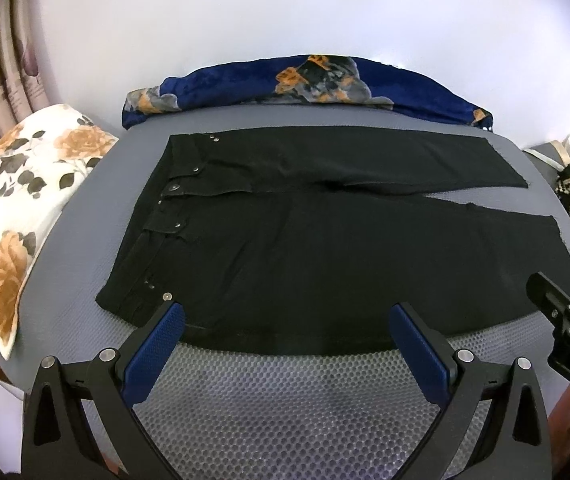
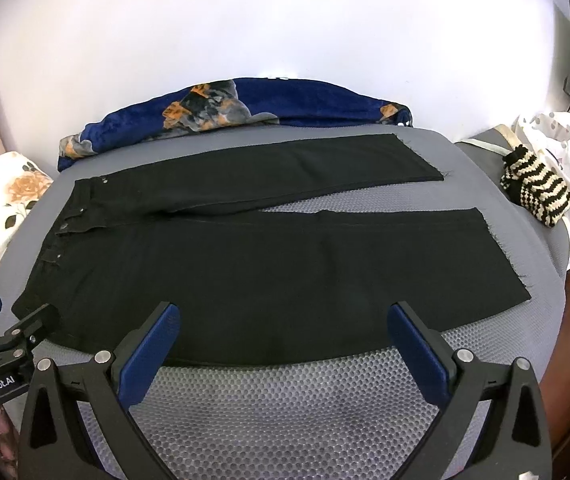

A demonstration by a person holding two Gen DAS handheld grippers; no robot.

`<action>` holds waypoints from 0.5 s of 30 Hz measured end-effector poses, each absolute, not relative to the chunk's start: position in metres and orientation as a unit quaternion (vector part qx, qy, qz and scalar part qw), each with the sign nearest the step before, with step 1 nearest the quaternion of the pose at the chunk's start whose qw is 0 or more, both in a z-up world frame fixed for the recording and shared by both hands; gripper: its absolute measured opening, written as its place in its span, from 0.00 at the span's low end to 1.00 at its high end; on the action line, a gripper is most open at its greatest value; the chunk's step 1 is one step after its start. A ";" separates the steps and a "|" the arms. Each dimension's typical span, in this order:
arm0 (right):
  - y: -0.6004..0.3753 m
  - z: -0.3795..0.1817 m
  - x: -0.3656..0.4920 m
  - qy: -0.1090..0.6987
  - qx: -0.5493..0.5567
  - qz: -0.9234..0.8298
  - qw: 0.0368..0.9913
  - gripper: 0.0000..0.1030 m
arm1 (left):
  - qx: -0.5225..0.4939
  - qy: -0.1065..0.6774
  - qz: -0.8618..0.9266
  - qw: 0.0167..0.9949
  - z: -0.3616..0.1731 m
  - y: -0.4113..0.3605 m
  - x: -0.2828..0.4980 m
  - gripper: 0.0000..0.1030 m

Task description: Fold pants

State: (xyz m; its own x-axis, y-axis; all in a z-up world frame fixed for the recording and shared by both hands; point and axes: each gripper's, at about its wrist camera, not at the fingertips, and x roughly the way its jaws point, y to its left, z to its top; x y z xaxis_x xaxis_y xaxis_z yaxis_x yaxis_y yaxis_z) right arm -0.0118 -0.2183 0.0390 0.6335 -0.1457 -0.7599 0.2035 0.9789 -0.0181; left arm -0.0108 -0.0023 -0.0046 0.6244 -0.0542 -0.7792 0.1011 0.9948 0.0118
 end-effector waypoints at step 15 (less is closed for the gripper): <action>-0.222 0.036 -0.014 0.420 0.034 -0.095 0.902 1.00 | 0.024 0.439 -0.073 0.895 -0.009 -0.009 -0.010 0.98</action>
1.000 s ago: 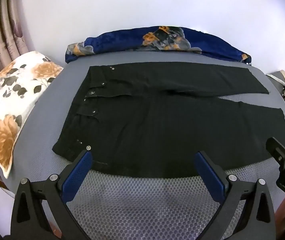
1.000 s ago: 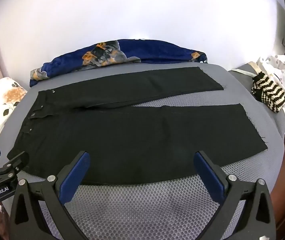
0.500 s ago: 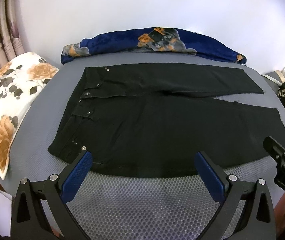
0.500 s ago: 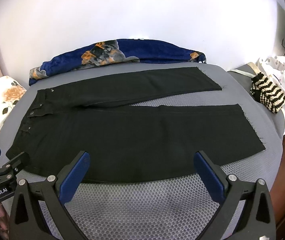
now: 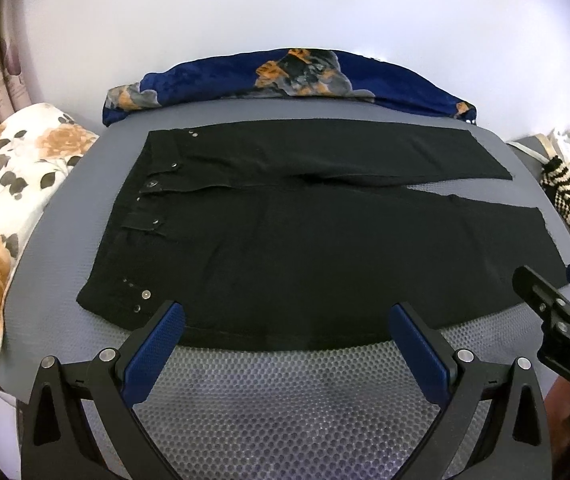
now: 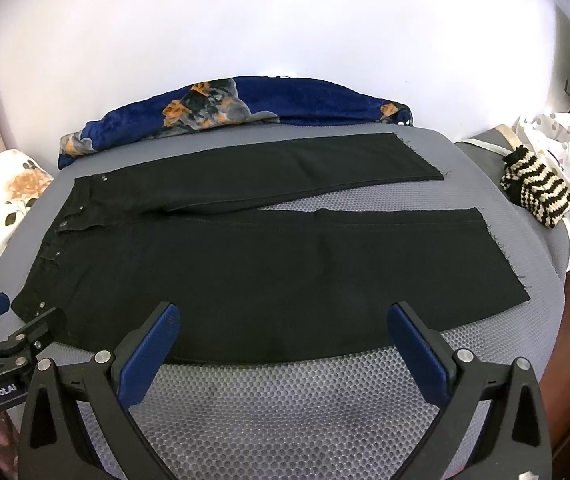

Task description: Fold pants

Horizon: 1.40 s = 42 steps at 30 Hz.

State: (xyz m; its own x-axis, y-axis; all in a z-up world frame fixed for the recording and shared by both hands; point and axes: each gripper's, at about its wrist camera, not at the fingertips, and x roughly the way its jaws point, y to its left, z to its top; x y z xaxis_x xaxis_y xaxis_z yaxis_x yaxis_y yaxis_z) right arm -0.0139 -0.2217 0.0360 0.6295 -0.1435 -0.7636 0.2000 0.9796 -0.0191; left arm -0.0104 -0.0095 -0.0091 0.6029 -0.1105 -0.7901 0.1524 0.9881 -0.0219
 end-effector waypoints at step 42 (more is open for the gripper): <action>-0.225 0.027 -0.004 0.440 0.017 -0.100 0.892 1.00 | 0.038 0.430 -0.039 0.901 -0.012 -0.007 -0.001 0.98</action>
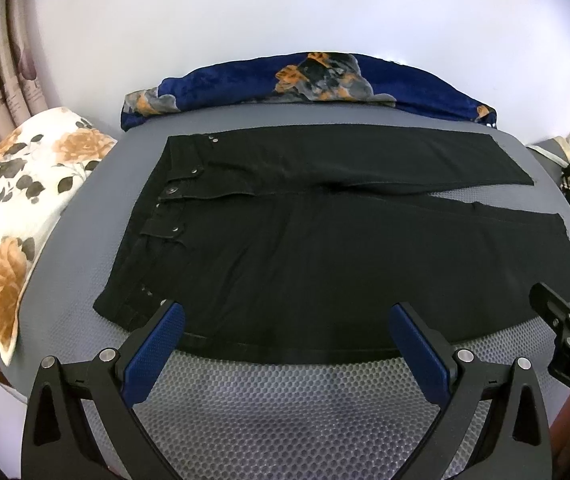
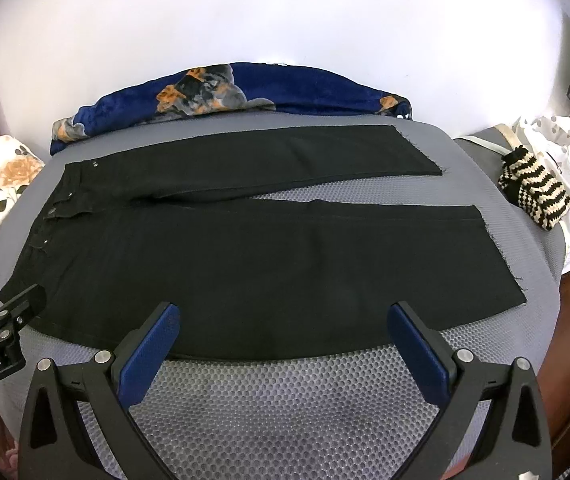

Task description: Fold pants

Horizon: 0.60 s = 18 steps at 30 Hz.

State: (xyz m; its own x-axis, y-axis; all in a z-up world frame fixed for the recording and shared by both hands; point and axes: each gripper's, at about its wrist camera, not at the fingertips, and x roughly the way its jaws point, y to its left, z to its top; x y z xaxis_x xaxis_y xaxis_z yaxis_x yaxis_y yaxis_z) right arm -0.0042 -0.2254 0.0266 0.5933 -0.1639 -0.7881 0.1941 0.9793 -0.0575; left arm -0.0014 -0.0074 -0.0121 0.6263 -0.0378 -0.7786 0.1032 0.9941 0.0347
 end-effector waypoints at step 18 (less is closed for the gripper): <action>-0.233 0.018 0.013 0.459 0.047 -0.083 0.883 1.00 | -0.012 0.440 -0.031 0.897 -0.013 0.027 0.037 0.98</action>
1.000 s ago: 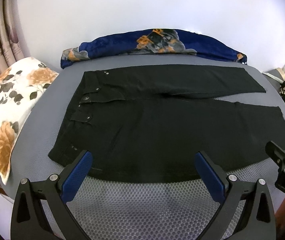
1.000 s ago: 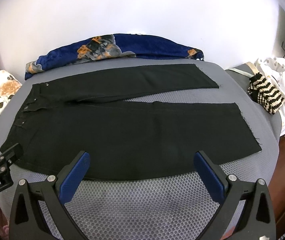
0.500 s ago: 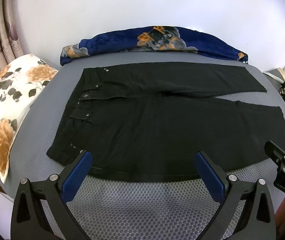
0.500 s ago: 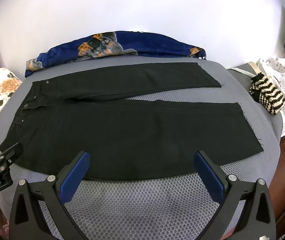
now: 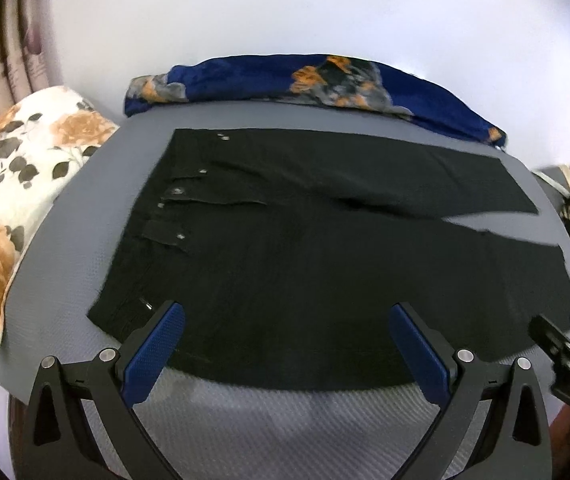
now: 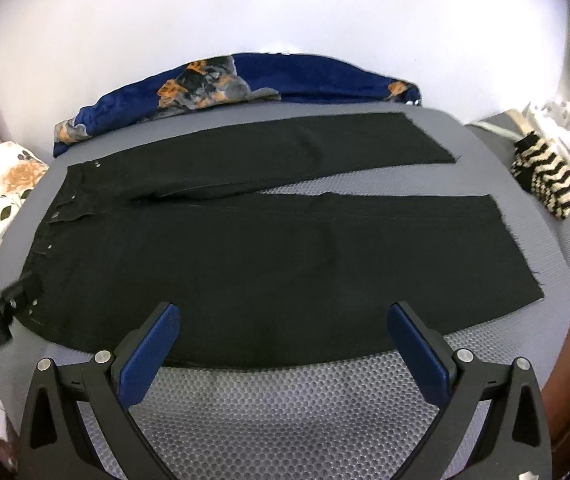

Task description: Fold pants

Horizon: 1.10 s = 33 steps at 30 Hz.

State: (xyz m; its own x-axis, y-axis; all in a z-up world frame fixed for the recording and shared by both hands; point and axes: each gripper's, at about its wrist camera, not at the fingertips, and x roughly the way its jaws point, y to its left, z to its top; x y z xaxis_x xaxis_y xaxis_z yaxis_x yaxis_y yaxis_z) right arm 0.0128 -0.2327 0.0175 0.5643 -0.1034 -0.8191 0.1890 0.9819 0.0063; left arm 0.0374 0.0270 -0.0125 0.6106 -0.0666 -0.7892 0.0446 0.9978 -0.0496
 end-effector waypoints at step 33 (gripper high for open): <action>-0.213 -0.014 0.200 0.507 0.131 0.013 0.852 1.00 | -0.335 0.521 -0.140 0.773 -0.103 0.259 0.346 0.49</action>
